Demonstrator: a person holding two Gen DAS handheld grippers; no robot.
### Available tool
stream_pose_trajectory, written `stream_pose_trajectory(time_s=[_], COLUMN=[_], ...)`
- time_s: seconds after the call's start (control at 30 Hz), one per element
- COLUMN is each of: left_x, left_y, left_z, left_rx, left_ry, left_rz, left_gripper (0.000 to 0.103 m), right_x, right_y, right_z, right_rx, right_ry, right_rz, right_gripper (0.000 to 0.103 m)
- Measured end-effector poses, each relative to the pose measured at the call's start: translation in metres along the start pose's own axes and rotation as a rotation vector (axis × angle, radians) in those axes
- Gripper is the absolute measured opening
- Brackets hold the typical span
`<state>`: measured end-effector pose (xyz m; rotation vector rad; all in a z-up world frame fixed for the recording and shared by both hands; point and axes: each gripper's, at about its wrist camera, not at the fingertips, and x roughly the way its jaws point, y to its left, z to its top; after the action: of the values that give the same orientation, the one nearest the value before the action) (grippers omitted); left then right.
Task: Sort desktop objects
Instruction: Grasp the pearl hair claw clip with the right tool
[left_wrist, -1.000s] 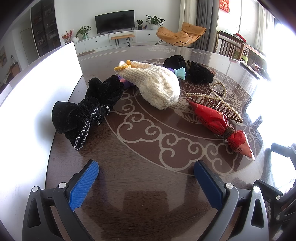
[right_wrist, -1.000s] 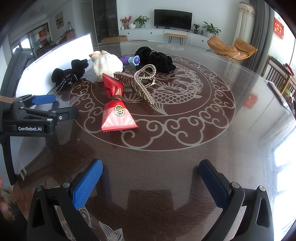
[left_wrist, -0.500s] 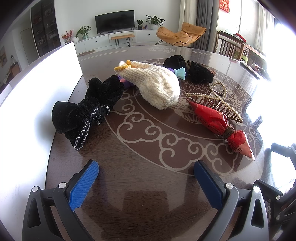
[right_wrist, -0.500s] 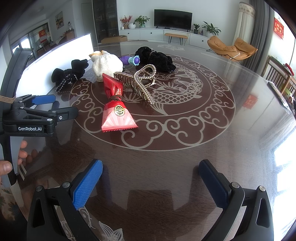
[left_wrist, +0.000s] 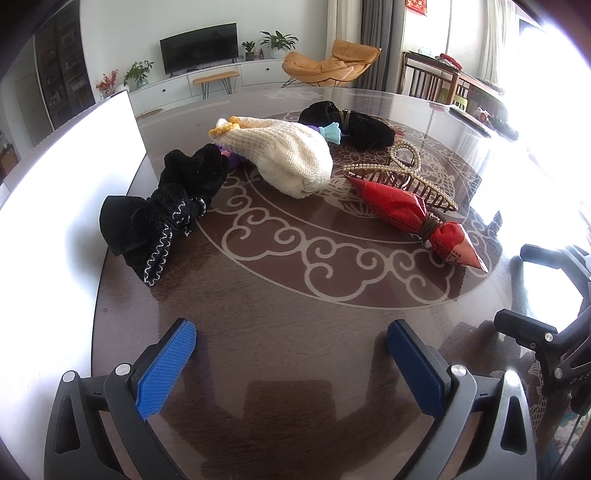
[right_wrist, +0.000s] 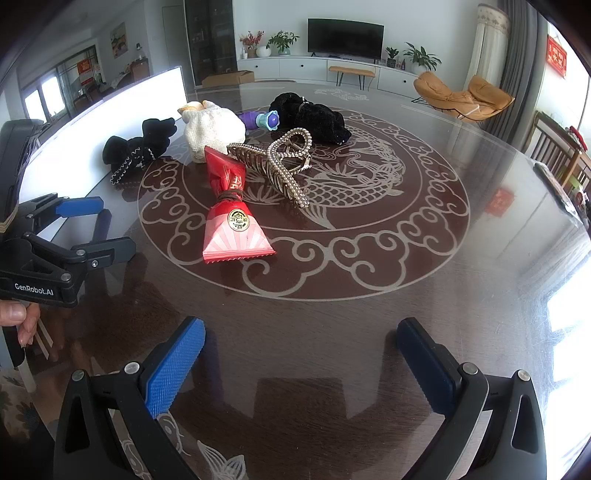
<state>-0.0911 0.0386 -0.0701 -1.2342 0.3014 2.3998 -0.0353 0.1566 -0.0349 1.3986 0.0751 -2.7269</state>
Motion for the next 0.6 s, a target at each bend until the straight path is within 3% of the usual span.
stream_pose_trajectory(time_s=[0.23,0.43,0.6], left_x=[0.0,0.0,0.0], left_y=[0.0,0.0,0.0], left_z=[0.0,0.0,0.0], left_rx=[0.0,0.0,0.0], left_ry=[0.0,0.0,0.0], left_rz=[0.0,0.0,0.0], left_gripper=[0.103,0.103,0.103], right_x=[0.001,-0.018,0.023], right_y=[-0.001,-0.006,0.001], right_z=[0.007,0.053,0.083], right_rx=[-0.042,-0.067,-0.091], right_ry=[0.029,-0.159,-0.058], right_rz=[0.035,-0.075,-0.134], right_gripper=[0.102,0.103,0.102])
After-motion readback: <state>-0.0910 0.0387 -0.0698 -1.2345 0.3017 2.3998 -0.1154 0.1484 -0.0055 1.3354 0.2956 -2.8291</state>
